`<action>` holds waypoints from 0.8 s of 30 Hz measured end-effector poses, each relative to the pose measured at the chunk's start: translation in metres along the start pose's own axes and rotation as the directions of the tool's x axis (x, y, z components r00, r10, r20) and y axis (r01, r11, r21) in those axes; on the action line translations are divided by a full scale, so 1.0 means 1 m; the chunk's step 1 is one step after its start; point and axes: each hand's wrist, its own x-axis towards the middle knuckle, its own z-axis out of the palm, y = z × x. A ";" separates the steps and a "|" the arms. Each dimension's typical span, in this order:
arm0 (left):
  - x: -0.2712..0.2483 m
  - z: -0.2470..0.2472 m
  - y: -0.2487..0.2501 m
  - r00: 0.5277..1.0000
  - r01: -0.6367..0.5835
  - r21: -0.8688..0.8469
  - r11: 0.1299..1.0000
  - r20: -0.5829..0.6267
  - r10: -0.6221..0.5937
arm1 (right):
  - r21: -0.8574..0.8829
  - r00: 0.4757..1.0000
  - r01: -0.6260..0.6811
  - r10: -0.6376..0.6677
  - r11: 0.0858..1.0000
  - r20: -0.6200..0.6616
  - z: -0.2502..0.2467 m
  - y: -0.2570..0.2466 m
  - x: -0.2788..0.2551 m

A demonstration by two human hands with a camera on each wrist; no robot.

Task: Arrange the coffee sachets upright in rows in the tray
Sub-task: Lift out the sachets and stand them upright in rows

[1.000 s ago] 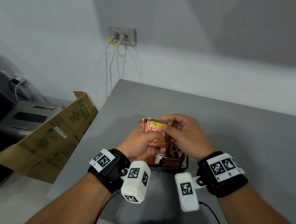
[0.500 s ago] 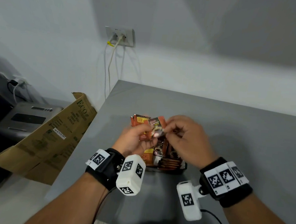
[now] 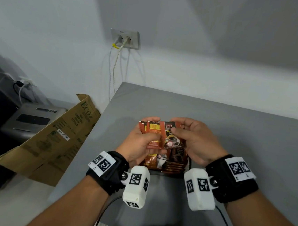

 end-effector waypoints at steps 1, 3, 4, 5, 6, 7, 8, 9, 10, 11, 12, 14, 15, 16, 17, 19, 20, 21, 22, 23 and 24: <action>-0.001 0.002 0.000 1.000 -0.004 0.017 1.000 0.026 0.004 | -0.015 1.000 -0.020 0.021 1.000 0.023 0.002 0.002 -0.001; -0.002 0.003 -0.002 0.998 -0.032 0.067 0.997 0.057 0.028 | -0.035 0.998 -0.055 0.056 0.998 0.033 0.006 0.004 -0.002; -0.001 0.004 -0.003 0.998 -0.039 0.091 0.995 0.060 0.034 | -0.038 0.998 -0.064 0.065 0.997 0.025 0.007 0.005 -0.002; -0.001 0.004 -0.004 0.998 -0.036 0.106 0.994 0.049 0.031 | -0.039 0.997 -0.069 0.070 0.997 0.014 0.009 0.005 -0.003; -0.001 0.005 -0.004 0.999 -0.023 0.116 0.993 0.029 0.019 | -0.050 0.998 -0.057 0.058 0.997 0.007 0.009 0.006 -0.003; -0.001 0.005 -0.005 1.000 0.001 0.121 0.993 0.002 -0.001 | -0.093 1.000 -0.013 0.014 0.996 0.001 0.010 0.005 -0.004; 0.000 0.004 -0.006 1.000 0.026 0.113 0.993 -0.020 -0.024 | -0.181 0.998 0.064 -0.067 0.981 -0.011 0.009 0.004 -0.005; 0.001 0.002 -0.007 0.998 0.061 0.083 0.995 -0.037 -0.058 | -0.302 0.985 0.157 -0.170 0.940 -0.020 0.007 0.001 -0.006; 0.001 0.000 -0.007 0.995 0.095 0.032 0.995 -0.047 -0.093 | -0.440 0.958 0.249 -0.286 0.863 -0.018 0.005 -0.003 -0.008; 0.002 -0.002 -0.005 0.991 0.122 -0.029 0.992 -0.054 -0.124 | -0.573 0.922 0.323 -0.387 0.753 0.012 0.003 -0.008 -0.010; 0.003 -0.004 -0.003 0.989 0.129 -0.087 0.988 -0.063 -0.134 | -0.677 0.892 0.374 -0.446 0.634 0.075 0.002 -0.011 -0.011; 0.005 -0.006 0.001 0.991 0.105 -0.134 0.985 -0.072 -0.115 | -0.771 0.890 0.399 -0.411 0.496 0.196 0.000 -0.010 -0.014; 0.007 -0.007 0.003 0.990 0.071 -0.124 0.990 -0.110 -0.085 | -0.768 0.914 0.376 -0.342 0.518 0.217 -0.001 -0.006 -0.016; 0.008 -0.009 0.006 0.987 0.027 -0.094 0.995 -0.158 -0.041 | -0.756 0.937 0.337 -0.275 0.561 0.214 -0.003 -0.002 -0.017; 0.010 -0.011 0.009 0.982 -0.001 -0.070 0.998 -0.190 -0.012 | -0.730 0.950 0.309 -0.236 0.609 0.205 -0.005 -0.001 -0.019; 0.012 -0.016 0.012 0.974 -0.055 0.021 0.998 -0.220 0.058 | -0.609 0.967 0.254 -0.215 0.751 0.138 -0.007 -0.003 -0.018; 0.012 -0.017 0.013 0.970 -0.078 0.083 0.994 -0.223 0.095 | -0.510 0.976 0.212 -0.201 0.834 0.077 -0.006 -0.005 -0.016; 0.012 -0.016 0.012 0.970 -0.089 0.133 0.987 -0.215 0.116 | -0.421 0.985 0.166 -0.174 0.892 0.019 -0.003 -0.007 -0.012; 0.010 -0.012 0.011 0.975 -0.088 0.157 0.984 -0.188 0.117 | -0.393 0.987 0.137 -0.160 0.909 -0.027 0.000 -0.007 -0.008; 0.009 -0.007 0.009 0.983 -0.080 0.158 0.984 -0.151 0.104 | -0.424 0.986 0.118 -0.158 0.898 -0.060 0.005 -0.005 -0.004; 0.008 -0.002 0.006 0.989 -0.077 0.152 0.985 -0.113 0.095 | -0.454 0.986 0.099 -0.150 0.885 -0.076 0.009 -0.002 0.000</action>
